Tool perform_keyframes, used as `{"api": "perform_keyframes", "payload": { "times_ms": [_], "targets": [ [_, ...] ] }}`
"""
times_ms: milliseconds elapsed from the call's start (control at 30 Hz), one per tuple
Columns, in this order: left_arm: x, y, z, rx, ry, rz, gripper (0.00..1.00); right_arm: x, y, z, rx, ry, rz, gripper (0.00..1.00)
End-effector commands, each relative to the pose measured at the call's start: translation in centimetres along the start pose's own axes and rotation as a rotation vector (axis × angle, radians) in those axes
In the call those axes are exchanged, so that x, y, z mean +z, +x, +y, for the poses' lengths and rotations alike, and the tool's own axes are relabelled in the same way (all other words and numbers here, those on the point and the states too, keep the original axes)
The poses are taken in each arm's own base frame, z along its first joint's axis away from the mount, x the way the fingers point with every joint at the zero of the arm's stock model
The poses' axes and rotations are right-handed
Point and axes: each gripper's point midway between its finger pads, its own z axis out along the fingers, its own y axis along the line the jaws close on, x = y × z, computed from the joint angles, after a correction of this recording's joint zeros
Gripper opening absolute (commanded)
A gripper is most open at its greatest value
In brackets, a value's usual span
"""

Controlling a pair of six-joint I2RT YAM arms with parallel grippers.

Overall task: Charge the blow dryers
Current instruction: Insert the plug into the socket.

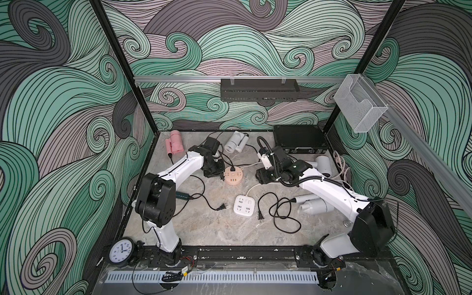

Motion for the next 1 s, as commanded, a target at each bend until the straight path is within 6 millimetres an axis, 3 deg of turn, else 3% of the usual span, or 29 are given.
{"api": "perform_keyframes", "payload": {
  "times_ms": [0, 433, 967],
  "targets": [
    [-0.1, -0.9, 1.0, 0.01, -0.16, -0.043, 0.0, -0.6, -0.5, -1.4, 0.013, 0.07, -0.035, 0.63],
    [2.4, -3.8, -0.7, 0.027, -0.267, -0.187, 0.0, 0.2, 0.1, -2.3, -0.017, 0.07, -0.039, 0.63],
    [5.0, -4.8, -1.6, 0.042, -0.264, -0.315, 0.0, 1.6, 0.6, -2.2, -0.031, 0.058, -0.003, 0.63]
  ]
}}
